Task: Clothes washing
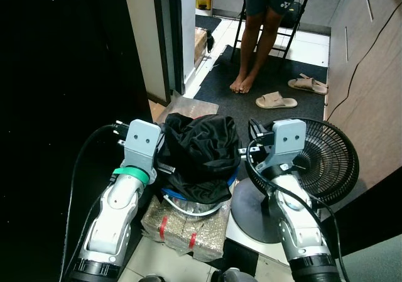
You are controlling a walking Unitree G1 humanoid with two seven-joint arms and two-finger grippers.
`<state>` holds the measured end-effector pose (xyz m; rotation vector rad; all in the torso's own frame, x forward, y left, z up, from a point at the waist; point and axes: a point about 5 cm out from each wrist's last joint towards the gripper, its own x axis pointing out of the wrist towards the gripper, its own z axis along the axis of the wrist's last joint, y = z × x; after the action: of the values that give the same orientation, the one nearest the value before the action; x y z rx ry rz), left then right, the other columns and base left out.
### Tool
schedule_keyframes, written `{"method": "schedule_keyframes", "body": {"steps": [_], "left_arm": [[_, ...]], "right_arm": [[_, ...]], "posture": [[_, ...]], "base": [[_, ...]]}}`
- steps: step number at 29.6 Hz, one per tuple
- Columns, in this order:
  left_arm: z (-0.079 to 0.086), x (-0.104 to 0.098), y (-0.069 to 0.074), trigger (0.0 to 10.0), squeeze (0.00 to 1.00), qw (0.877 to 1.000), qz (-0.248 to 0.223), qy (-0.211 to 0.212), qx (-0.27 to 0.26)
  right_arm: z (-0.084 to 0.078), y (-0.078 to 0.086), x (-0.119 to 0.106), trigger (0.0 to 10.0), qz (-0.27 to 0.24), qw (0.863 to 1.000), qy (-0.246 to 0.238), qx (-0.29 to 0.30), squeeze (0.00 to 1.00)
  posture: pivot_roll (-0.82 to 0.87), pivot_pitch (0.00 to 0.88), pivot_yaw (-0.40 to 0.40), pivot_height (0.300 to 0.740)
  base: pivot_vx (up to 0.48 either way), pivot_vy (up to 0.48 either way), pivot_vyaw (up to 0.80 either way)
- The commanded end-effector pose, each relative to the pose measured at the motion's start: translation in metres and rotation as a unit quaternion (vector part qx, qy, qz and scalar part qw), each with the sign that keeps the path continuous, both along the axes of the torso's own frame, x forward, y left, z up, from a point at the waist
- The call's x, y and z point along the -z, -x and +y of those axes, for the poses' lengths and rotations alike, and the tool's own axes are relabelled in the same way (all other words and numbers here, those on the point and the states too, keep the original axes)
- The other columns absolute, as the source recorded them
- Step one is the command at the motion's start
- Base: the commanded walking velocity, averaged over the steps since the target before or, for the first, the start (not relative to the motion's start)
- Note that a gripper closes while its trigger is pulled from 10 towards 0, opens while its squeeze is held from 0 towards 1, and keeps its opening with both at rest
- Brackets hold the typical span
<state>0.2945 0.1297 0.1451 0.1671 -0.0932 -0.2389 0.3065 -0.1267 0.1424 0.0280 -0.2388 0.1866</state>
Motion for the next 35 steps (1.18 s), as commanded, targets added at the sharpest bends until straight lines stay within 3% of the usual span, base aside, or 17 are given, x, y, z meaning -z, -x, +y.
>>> {"method": "schedule_keyframes", "body": {"steps": [1, 35], "left_arm": [[0.0011, 0.0020, 0.0001, 10.0, 0.00, 1.000, 0.000, -0.004, -0.001], [0.0019, 0.0017, -0.0006, 10.0, 0.00, 1.000, -0.001, -0.009, 0.004]], "right_arm": [[0.0010, 0.0000, 0.0052, 10.0, 0.012, 1.000, -0.004, 0.001, 0.00], [0.0021, 0.0003, 0.0064, 10.0, 0.012, 1.000, -0.002, -0.002, 0.00]], "posture": [[-0.05, 0.000, 0.045, 0.740], [-0.05, 0.000, 0.048, 0.740]], "base": [[0.000, 0.000, 0.00], [0.000, 0.000, 0.00]]}}
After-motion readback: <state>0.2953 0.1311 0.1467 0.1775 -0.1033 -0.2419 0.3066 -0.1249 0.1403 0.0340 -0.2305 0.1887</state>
